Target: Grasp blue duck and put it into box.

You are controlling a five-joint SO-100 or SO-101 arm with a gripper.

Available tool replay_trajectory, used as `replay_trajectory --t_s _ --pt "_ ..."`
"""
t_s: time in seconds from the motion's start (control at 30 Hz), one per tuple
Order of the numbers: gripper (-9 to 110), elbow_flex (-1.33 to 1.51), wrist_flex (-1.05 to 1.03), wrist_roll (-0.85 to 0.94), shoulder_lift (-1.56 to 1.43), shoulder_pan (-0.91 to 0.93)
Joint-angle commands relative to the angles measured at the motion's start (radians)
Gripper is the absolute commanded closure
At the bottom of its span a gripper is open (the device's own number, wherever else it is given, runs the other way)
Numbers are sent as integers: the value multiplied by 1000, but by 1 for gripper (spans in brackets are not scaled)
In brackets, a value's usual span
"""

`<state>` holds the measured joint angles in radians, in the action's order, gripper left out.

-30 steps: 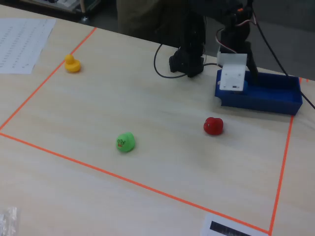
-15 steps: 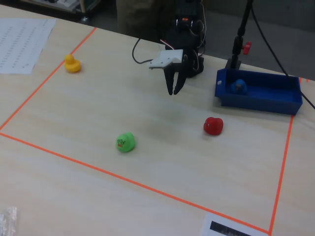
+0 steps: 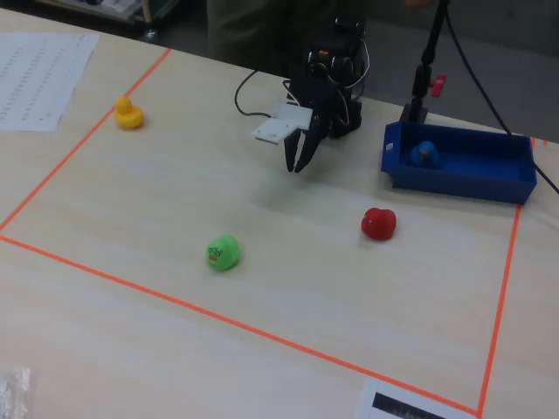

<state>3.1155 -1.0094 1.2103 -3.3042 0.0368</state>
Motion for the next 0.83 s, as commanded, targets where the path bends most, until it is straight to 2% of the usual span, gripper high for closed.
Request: replay_trajectory --t_s 0.0,0.07,0.8 --pt "101 -5 -256 101 -6 12" --pt "101 -5 -302 110 -6 12" --pt "101 -5 -302 100 -6 15"
